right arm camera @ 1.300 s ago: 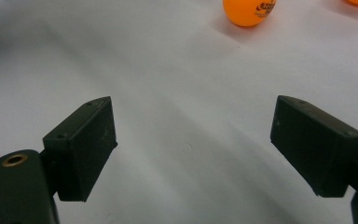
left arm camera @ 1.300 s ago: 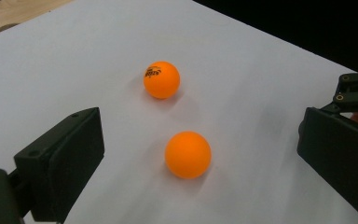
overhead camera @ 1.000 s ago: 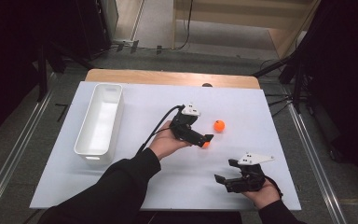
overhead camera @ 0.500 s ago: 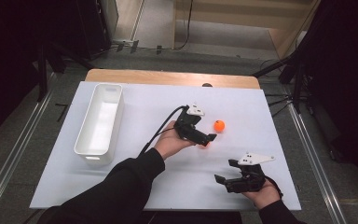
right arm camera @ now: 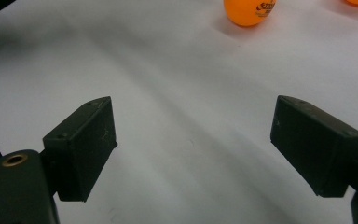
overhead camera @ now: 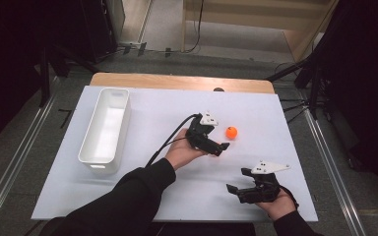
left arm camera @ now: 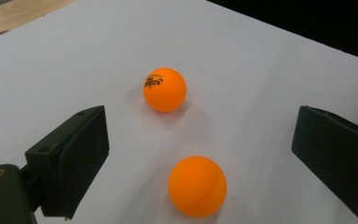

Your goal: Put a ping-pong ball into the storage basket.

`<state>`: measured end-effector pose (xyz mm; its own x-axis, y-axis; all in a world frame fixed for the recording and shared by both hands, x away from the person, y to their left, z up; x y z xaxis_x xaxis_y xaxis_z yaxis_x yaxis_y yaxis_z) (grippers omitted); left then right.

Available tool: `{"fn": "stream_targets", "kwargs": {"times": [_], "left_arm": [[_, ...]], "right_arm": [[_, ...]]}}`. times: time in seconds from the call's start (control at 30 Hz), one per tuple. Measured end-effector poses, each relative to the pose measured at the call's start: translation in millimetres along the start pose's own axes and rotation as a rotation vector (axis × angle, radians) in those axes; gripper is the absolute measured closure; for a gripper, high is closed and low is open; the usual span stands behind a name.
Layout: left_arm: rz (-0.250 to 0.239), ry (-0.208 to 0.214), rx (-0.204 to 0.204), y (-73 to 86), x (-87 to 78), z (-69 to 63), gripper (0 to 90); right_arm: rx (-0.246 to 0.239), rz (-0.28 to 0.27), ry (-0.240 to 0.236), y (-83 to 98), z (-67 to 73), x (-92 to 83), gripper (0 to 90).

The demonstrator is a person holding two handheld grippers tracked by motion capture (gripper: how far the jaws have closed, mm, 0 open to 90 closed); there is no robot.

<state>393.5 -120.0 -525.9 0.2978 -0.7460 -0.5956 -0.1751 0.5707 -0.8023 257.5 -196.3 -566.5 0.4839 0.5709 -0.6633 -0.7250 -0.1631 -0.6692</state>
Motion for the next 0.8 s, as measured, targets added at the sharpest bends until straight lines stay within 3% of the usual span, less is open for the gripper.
{"fn": "stream_targets", "kwargs": {"times": [0.4, 0.8], "left_arm": [[0.032, 0.001, 0.011, 14.3, 11.2, -3.6, 4.4], [0.049, 0.0, -0.01, 31.4, 19.6, -2.8, 4.5]], "right_arm": [[-0.005, 0.005, 0.002, 0.6, -0.1, 0.3, 12.7], [-0.003, 0.008, -0.003, 1.0, 1.0, 0.4, 12.7]]}}
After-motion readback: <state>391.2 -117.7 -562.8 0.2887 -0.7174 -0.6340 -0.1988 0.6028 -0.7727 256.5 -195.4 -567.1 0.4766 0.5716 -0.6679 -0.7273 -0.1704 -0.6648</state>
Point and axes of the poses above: each handheld gripper's, and its own axes: x roughly forward along the jaws, y roughly out of its underside, z roughly to its left, the point moved 10 cm from there along x, roughly forward along the jaws, and after that the axes turned 10 degrees about x, right-handed, at the moved point
